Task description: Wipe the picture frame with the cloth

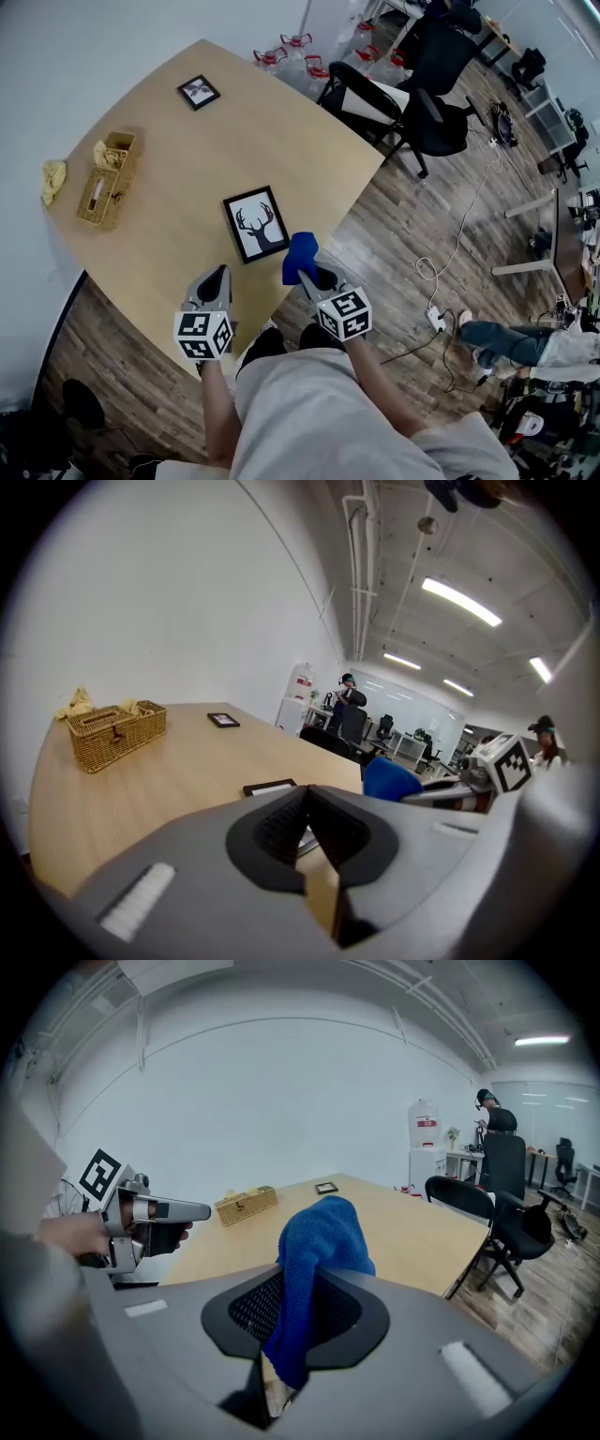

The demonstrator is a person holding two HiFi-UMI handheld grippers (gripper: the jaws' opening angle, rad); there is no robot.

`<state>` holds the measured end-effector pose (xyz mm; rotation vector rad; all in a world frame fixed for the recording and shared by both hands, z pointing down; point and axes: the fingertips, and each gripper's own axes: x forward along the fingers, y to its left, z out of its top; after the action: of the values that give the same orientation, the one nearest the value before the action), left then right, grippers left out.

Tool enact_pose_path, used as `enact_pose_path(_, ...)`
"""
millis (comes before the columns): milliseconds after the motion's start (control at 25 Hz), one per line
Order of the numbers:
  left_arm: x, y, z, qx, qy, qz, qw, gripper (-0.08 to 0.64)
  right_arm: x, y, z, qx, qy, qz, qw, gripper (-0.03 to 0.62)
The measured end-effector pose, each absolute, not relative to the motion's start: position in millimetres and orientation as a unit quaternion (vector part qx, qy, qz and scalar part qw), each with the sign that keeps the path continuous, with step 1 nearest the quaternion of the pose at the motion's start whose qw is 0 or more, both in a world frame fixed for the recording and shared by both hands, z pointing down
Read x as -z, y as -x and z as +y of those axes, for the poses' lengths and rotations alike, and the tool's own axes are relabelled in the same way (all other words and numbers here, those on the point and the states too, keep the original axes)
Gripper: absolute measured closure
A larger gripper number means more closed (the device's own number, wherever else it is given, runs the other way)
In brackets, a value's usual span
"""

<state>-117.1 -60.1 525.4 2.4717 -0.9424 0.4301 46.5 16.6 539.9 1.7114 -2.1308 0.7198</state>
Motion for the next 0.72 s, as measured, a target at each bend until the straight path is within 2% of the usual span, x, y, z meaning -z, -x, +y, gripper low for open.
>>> enact_pose_path(360,-523.2,109.6,-94.6,-0.157,-0.906,-0.324,0.224,0.508,-533.0,-30.1,-29.7,-0.236,-0.583,-0.759,0.167,0.535)
enact_pose_path(720,-554.4,89.6,-101.1,-0.216,-0.912,-0.279,0.207,0.508,-549.9,-51.3,-52.7,-0.217,-0.574,-0.763,0.203,0.535)
